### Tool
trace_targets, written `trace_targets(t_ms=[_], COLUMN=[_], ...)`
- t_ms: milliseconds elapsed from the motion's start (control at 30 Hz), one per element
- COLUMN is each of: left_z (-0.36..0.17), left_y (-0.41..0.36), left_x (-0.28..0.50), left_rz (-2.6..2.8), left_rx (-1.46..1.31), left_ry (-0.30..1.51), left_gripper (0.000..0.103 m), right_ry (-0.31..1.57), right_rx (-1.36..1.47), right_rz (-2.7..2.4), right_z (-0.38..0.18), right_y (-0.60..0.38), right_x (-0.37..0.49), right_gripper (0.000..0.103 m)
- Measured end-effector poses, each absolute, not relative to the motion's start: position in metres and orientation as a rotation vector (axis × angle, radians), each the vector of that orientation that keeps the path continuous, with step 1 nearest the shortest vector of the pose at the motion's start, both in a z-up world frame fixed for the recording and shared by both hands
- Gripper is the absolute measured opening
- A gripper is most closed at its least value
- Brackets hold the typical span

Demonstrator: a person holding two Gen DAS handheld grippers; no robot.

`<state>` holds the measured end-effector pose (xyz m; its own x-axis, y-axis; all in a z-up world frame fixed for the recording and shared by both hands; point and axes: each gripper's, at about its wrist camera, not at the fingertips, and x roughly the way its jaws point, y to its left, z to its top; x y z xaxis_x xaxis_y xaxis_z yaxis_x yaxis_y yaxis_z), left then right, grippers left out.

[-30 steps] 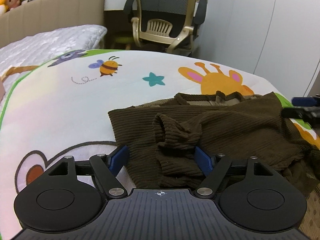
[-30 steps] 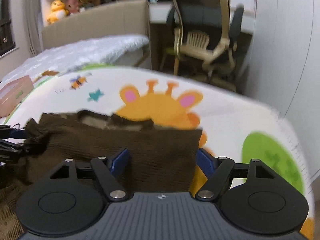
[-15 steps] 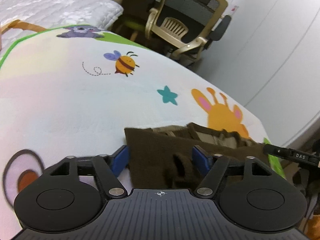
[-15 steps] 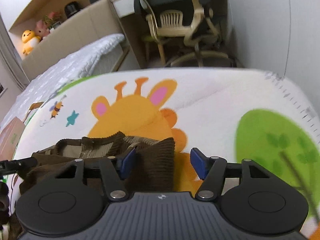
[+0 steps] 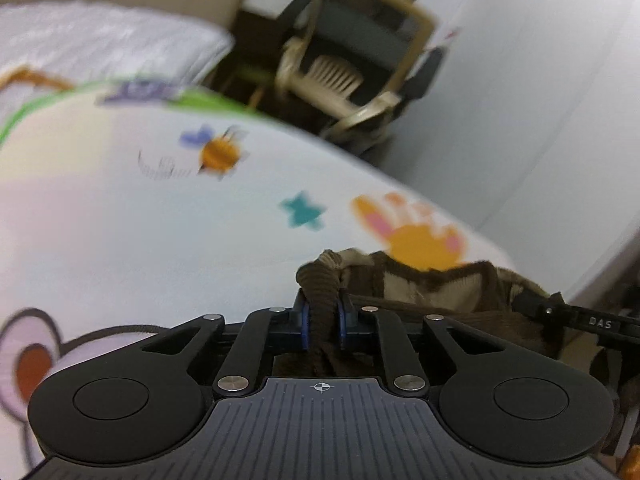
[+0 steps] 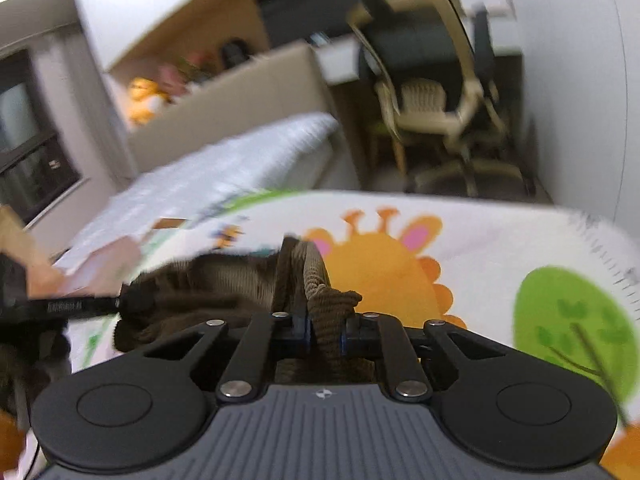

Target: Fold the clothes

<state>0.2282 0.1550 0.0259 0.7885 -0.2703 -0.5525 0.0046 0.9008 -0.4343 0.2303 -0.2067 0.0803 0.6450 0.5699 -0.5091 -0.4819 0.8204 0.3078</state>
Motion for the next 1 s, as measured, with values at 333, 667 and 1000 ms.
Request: trace_targets(t_ms=[333, 667, 1000], left_z=[0.04, 0.021, -0.007], left_y=[0.132, 0.161, 0.151], left_x=[0.06, 0.003, 0.075], left_rz=[-0.312, -0.405, -0.359], left_rx=[-0.269, -0.455, -0.629], left_ry=[0.637, 0.668, 0.781], left_gripper=[0.02, 0.092, 0.093], right_ry=[0.633, 0.691, 0.743], right_rx=[-0.121, 0.109, 0.255], right_rz=[0.606, 0.698, 0.61], right_z=[0.048, 0.053, 0.023], right_y=[-0.232, -0.295, -0.255], right_x=[0.063, 0.031, 0.108], right_gripper=[0.029, 0.099, 0.072])
